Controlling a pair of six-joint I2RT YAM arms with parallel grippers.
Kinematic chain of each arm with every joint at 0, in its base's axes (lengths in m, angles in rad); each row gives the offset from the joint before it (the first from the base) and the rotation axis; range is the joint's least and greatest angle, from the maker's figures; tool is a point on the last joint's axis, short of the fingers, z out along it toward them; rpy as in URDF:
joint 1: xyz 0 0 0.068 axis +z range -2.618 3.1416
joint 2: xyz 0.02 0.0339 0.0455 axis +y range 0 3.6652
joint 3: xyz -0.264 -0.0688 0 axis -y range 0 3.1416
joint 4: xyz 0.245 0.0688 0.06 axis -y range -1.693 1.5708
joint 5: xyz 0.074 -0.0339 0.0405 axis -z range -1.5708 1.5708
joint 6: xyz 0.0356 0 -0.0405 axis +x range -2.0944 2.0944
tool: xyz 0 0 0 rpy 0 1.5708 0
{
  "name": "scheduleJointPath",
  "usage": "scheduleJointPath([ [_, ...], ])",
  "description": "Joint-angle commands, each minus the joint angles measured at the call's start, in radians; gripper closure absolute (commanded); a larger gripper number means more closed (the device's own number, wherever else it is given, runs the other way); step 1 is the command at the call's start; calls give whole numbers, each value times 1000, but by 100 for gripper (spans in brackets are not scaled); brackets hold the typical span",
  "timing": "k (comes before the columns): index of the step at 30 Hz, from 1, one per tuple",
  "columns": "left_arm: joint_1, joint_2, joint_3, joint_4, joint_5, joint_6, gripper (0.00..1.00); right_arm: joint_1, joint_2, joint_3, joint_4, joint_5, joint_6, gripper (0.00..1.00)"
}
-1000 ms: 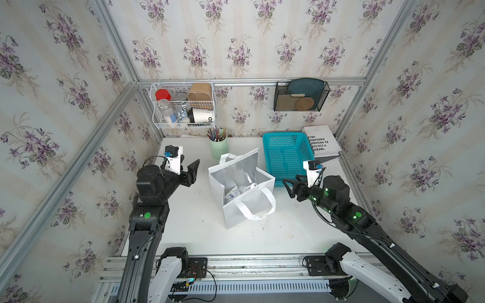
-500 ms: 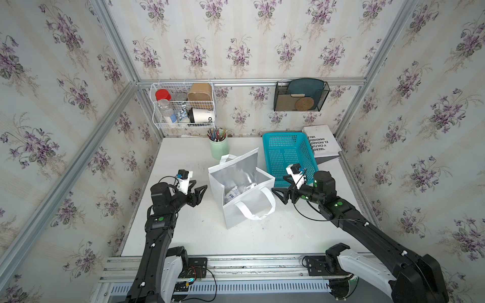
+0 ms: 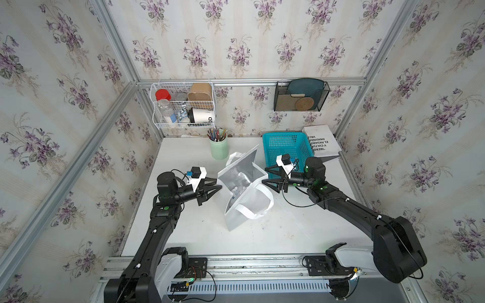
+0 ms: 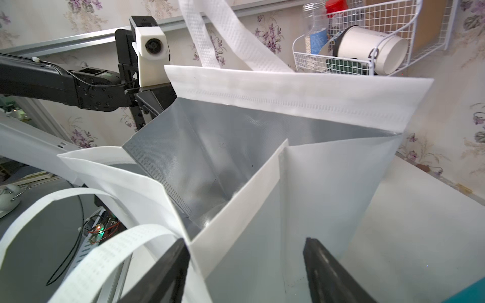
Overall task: Place the ice pack in the delivery bag
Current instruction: Adjust the delivery bag at the center of the board.
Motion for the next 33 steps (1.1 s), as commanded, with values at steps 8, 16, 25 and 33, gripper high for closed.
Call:
scheduleJointPath([
  [8,-1,-12,61,-256,-5,204,90,20,44,65,-58,-85,-56,74],
  [16,-2,-26,81,-244,-60,224,88,19,7,65,70,228,220,99],
  [25,-1,84,92,-141,69,168,58,93,2,18,102,426,339,100],
  [33,-9,-52,110,-352,65,181,38,171,15,11,104,557,374,100],
])
